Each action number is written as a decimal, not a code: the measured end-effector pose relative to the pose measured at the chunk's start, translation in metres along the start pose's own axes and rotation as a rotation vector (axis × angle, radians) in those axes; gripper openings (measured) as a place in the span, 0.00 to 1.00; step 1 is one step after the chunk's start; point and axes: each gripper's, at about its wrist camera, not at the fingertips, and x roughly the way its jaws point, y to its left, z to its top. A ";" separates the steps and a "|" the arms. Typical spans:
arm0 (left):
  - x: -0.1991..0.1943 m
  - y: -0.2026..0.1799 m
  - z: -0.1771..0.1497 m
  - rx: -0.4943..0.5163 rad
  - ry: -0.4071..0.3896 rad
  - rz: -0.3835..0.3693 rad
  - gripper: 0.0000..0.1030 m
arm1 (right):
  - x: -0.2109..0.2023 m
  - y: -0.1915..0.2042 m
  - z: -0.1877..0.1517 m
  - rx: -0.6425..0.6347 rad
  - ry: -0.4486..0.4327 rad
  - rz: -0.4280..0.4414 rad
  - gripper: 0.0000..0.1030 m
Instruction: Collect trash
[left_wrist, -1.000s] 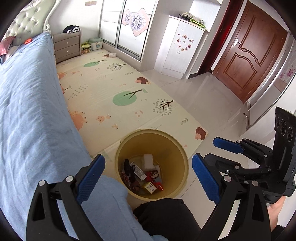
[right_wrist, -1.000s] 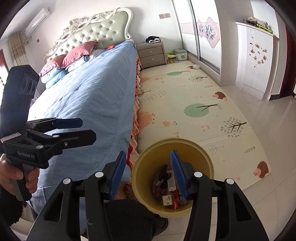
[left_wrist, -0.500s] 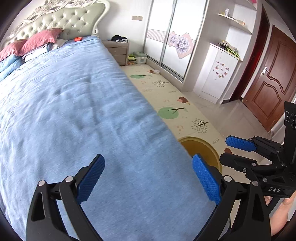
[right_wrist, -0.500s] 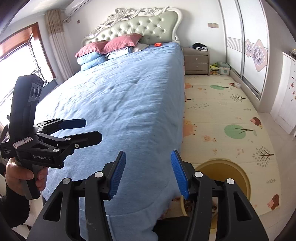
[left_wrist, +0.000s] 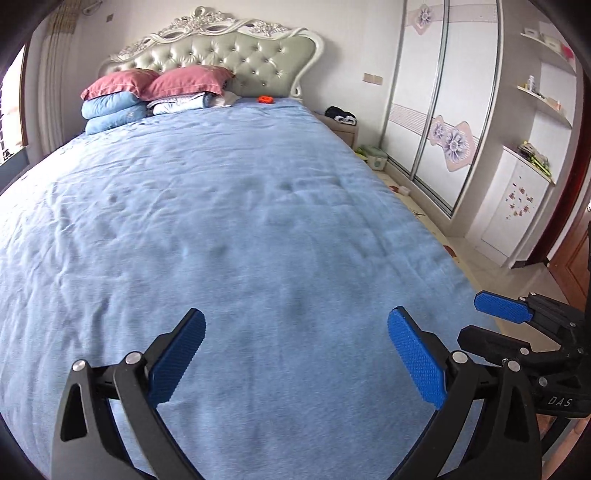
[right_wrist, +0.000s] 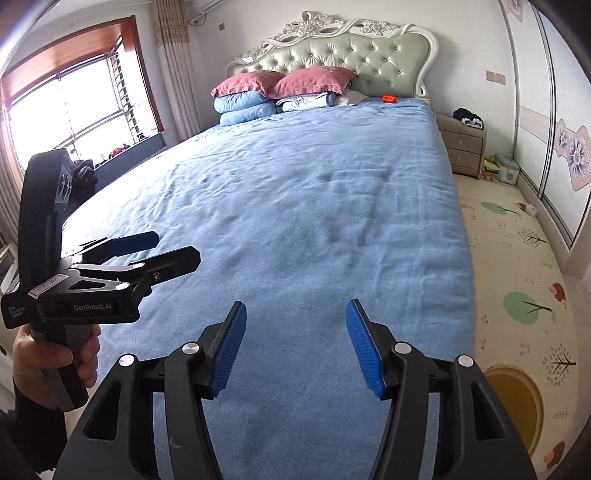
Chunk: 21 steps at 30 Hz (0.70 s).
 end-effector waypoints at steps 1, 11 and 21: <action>-0.003 0.005 0.001 -0.007 -0.014 0.017 0.96 | 0.003 0.005 0.003 -0.008 -0.008 -0.002 0.57; -0.028 0.033 0.015 -0.057 -0.115 0.087 0.96 | 0.009 0.026 0.028 -0.044 -0.092 -0.004 0.76; -0.055 0.041 0.034 -0.054 -0.246 0.206 0.96 | -0.005 0.021 0.048 -0.026 -0.208 -0.023 0.91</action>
